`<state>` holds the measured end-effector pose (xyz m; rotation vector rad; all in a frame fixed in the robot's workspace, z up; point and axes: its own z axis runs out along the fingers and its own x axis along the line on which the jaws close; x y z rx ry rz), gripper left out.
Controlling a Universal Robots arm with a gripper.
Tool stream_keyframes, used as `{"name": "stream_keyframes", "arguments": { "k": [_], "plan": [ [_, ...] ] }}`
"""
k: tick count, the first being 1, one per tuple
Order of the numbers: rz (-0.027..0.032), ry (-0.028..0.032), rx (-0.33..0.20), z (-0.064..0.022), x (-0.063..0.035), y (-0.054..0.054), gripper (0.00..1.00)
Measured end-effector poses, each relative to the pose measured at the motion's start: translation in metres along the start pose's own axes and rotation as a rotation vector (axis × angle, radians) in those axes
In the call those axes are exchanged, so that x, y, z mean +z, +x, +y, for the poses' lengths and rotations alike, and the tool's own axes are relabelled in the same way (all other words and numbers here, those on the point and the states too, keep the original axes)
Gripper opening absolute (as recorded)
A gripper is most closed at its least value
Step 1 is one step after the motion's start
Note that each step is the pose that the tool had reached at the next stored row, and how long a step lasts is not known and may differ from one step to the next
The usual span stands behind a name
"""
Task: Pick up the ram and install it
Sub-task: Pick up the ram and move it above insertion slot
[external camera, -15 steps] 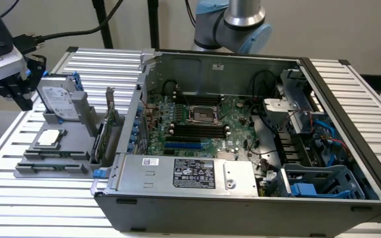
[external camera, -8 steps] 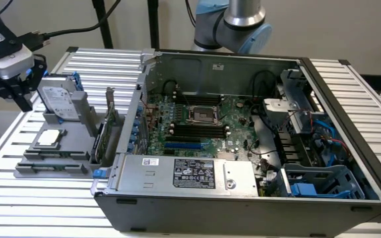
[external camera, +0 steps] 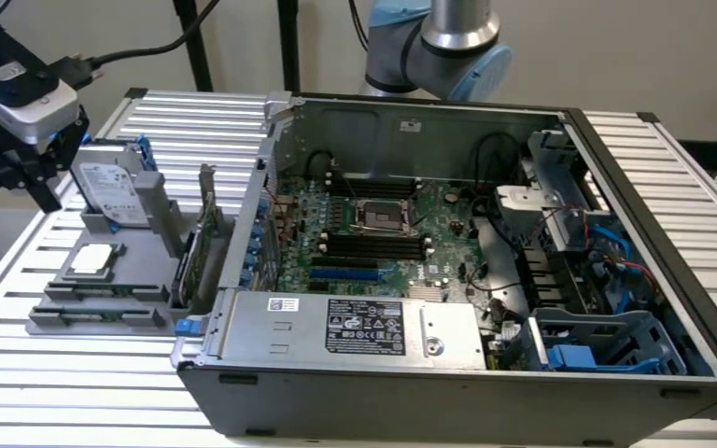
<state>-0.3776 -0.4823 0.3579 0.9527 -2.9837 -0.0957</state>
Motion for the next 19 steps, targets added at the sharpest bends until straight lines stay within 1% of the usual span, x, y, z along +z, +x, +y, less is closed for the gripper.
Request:
{"name": "stream_keyframes", "arguments": {
  "k": [19],
  "plan": [
    [0.0211,-0.0038,-0.346,-0.0005,0.0066,0.0001,0.11]
  ]
}}
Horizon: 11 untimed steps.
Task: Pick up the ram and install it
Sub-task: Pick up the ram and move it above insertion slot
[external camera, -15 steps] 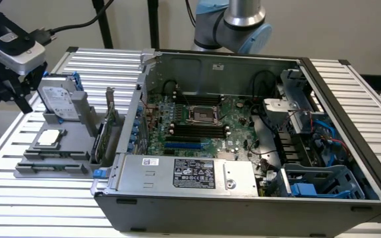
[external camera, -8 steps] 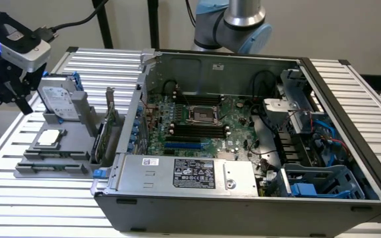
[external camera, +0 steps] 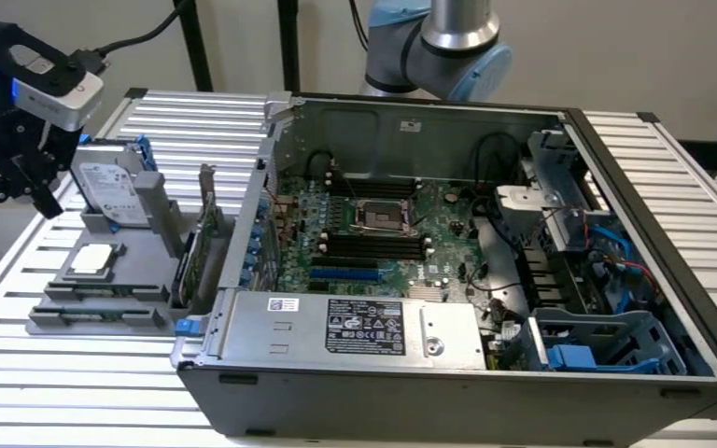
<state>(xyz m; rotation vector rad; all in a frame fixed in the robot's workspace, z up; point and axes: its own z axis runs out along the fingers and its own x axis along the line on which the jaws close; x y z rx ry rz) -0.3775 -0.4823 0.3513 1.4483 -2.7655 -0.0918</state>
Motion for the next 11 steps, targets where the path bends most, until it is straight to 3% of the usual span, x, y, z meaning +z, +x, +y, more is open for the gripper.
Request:
{"name": "stream_keyframes", "arguments": {
  "k": [11],
  "plan": [
    [0.0121,-0.0022,-0.200,-0.0003,0.0058,0.0000,0.11]
  ]
}}
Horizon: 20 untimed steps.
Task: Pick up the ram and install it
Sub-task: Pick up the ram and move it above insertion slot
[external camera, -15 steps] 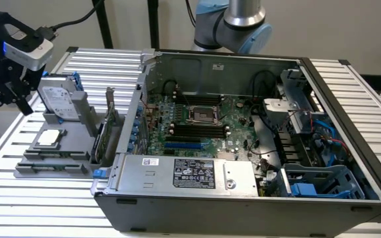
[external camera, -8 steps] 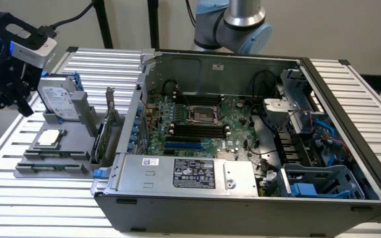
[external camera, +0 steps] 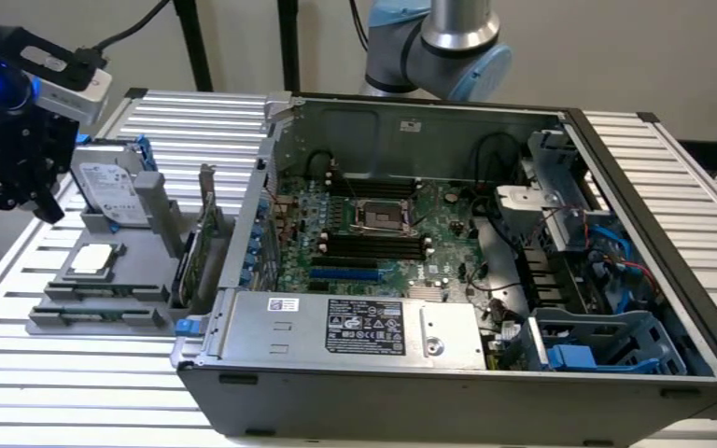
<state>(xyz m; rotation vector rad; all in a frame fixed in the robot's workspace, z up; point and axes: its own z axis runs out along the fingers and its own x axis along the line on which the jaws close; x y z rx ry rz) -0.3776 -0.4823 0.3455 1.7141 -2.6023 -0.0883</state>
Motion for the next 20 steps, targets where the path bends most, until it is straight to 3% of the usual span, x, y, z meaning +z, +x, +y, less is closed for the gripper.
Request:
{"name": "stream_keyframes", "arguments": {
  "k": [10,20],
  "plan": [
    [0.0102,0.0001,-0.182,-0.0004,0.0071,0.000,0.11],
    [0.0190,0.0045,-0.362,-0.0008,0.0138,0.000,0.11]
  ]
}}
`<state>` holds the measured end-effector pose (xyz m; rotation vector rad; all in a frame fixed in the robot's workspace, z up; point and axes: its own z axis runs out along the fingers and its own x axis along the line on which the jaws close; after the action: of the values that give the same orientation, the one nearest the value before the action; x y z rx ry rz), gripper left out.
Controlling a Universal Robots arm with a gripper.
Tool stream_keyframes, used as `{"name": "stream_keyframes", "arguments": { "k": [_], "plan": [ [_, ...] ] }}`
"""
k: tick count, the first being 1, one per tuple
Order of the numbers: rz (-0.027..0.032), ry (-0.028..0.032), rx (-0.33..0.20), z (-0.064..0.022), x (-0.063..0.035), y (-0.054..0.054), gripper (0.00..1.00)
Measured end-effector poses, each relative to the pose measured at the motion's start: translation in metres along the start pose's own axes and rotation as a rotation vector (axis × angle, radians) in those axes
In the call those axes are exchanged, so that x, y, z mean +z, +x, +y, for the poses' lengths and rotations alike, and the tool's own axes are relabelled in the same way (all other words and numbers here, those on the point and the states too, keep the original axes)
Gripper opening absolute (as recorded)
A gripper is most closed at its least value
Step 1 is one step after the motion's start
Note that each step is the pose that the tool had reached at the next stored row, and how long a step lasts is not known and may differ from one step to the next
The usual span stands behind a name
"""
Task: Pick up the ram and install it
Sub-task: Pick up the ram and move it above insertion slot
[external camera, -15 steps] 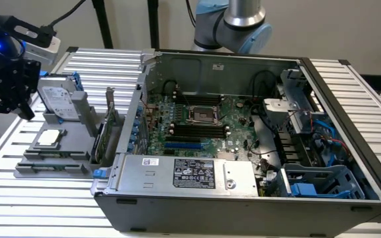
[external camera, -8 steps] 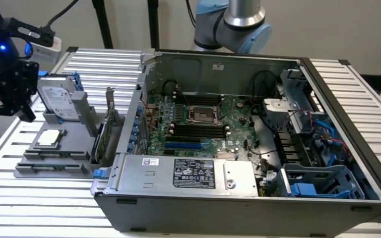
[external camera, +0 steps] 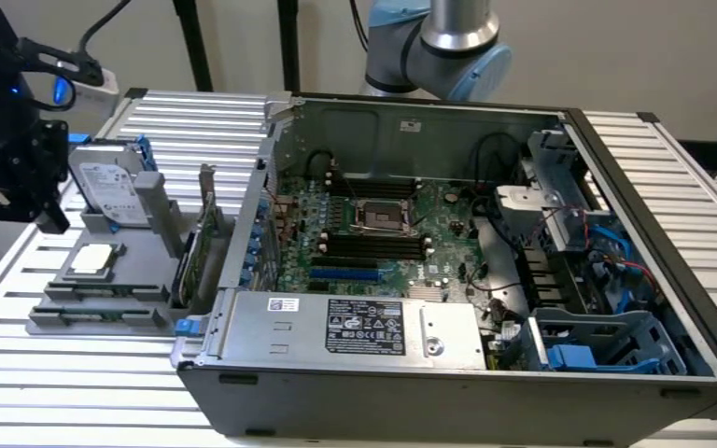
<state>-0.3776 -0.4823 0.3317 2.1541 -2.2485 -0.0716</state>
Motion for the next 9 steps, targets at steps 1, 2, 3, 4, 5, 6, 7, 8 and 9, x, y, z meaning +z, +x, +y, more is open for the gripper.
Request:
{"name": "stream_keyframes", "arguments": {
  "k": [1,2,3,4,5,6,7,8,9],
  "plan": [
    [0.0008,0.0020,-0.018,0.0000,0.0006,0.0000,0.11],
    [0.0019,0.0044,-0.038,0.0000,0.0011,0.0000,0.11],
    [0.0028,0.0072,-0.054,0.0000,0.0015,0.0001,0.11],
    [0.0033,0.0107,-0.069,-0.0001,0.0021,0.0001,0.11],
    [0.0037,0.0147,-0.082,-0.0002,0.0028,0.0001,0.11],
    [0.0043,0.0185,-0.094,-0.0002,0.0033,0.0003,0.11],
    [0.0047,0.0224,-0.104,-0.0003,0.0039,0.0005,0.11],
    [0.0050,0.0260,-0.111,-0.0003,0.0044,0.0009,0.11],
    [0.0052,0.0285,-0.113,-0.0003,0.0054,0.0015,0.11]
  ]
}}
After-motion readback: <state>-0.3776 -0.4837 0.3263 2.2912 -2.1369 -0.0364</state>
